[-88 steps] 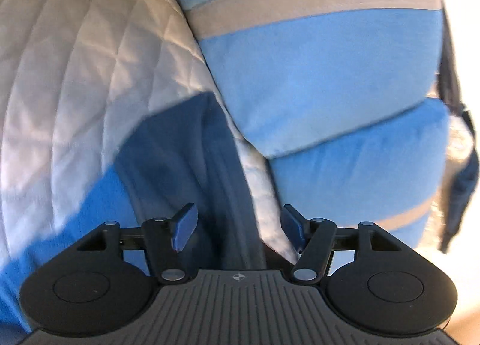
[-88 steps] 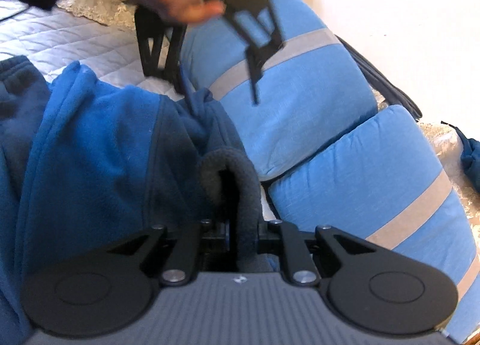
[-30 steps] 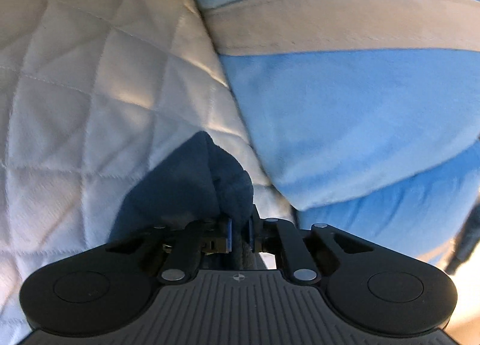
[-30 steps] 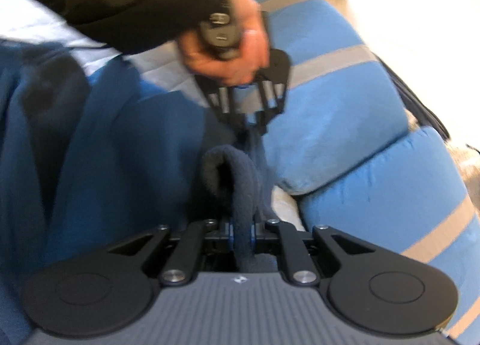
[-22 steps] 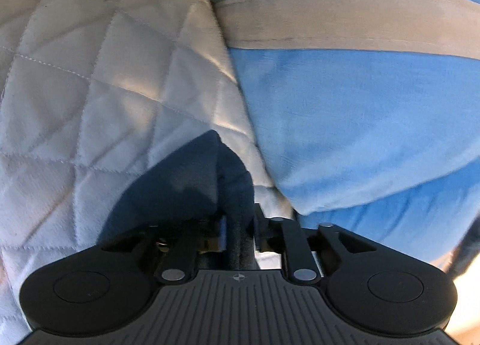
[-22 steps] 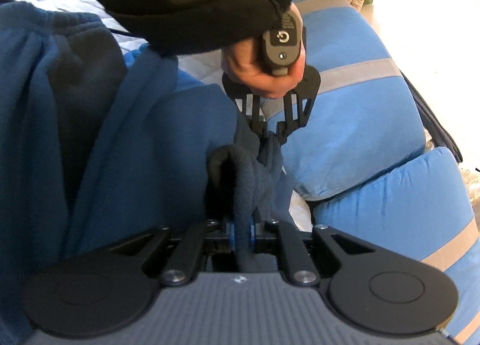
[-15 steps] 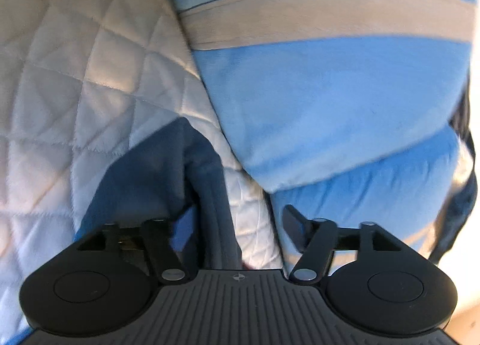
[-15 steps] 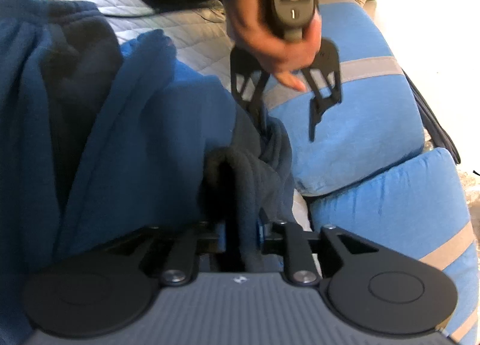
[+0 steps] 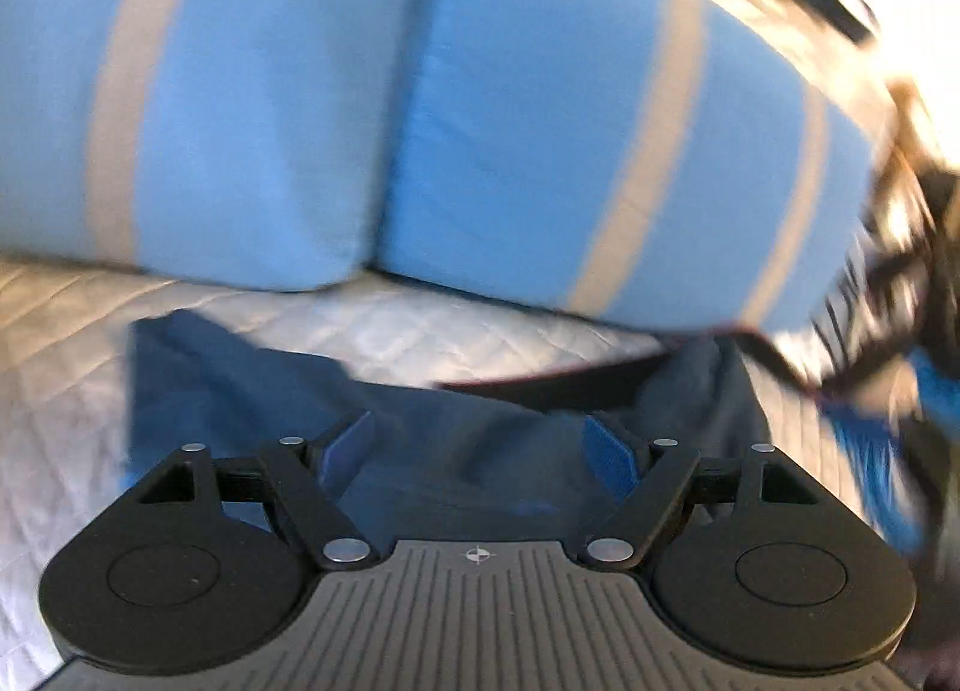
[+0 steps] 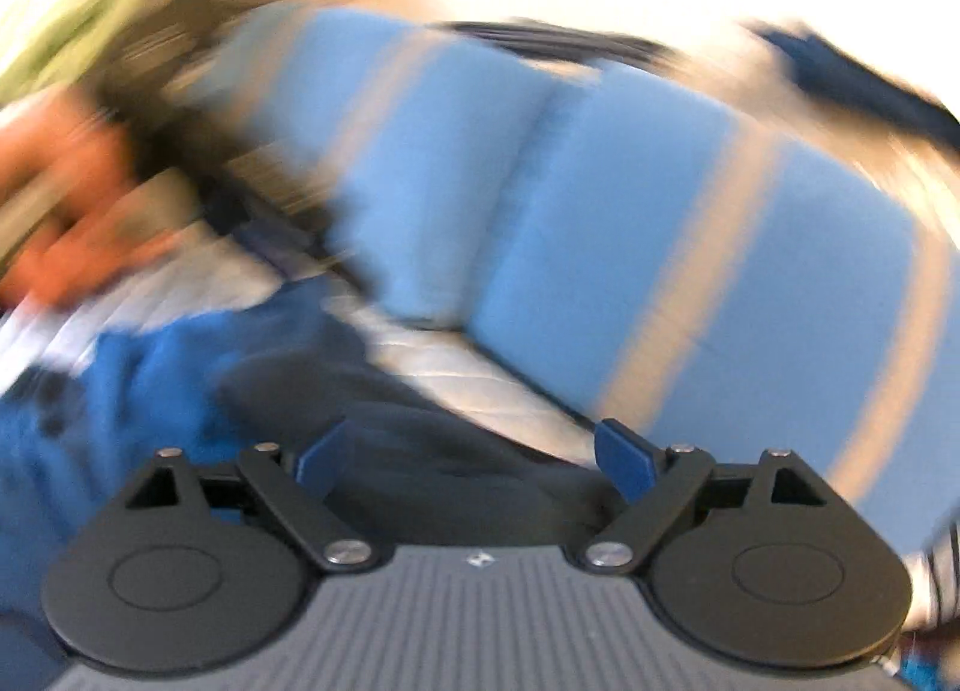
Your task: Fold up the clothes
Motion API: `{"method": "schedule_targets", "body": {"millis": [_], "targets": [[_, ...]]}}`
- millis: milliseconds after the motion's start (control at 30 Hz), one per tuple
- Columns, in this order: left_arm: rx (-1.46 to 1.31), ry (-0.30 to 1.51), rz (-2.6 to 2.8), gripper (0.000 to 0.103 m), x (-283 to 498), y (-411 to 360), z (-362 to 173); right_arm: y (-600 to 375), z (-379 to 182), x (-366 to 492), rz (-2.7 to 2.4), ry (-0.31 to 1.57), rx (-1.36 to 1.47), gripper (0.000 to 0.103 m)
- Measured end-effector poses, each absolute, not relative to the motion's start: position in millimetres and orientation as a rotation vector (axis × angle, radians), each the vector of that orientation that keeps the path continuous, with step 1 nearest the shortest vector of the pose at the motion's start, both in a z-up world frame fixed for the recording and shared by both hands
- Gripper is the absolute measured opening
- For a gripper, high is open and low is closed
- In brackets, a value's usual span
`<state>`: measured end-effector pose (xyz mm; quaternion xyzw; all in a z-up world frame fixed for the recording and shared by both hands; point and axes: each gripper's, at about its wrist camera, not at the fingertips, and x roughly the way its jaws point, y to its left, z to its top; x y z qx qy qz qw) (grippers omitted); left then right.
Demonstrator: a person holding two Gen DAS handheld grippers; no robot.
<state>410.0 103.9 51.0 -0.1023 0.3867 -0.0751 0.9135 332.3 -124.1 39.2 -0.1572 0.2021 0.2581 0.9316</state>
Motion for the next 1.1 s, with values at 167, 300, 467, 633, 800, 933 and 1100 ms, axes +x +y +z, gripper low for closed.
{"method": "schedule_targets", "body": {"millis": [167,300,467,633,800,933,1100], "targets": [[-0.13,0.798,-0.183,0.076,415.5,40.2,26.4,-216.0,33.3,398.4,0.327,0.618,0.094,0.087],[-0.073,0.745,-0.203,0.076,408.1,-1.0,13.2,-257.9,21.7,432.0,0.329,0.724,0.358,0.087],[0.027,0.659,-0.233,0.076,391.9,-32.2,-8.7,-262.8,13.6,442.3,0.315,0.771,0.449,0.087],[0.209,0.632,-0.13,0.076,387.6,-66.0,-25.1,-261.2,14.7,437.1,0.319,0.755,0.42,0.087],[0.472,0.623,-0.05,0.076,381.0,-107.3,-50.1,-263.2,13.3,438.5,0.311,0.746,0.417,0.088],[0.583,0.577,-0.019,0.076,374.0,-118.2,-60.7,-266.4,11.5,438.5,0.306,0.751,0.416,0.089],[0.647,0.558,0.035,0.03,366.5,-116.5,-63.6,-267.4,9.3,439.4,0.31,0.76,0.416,0.09]]}}
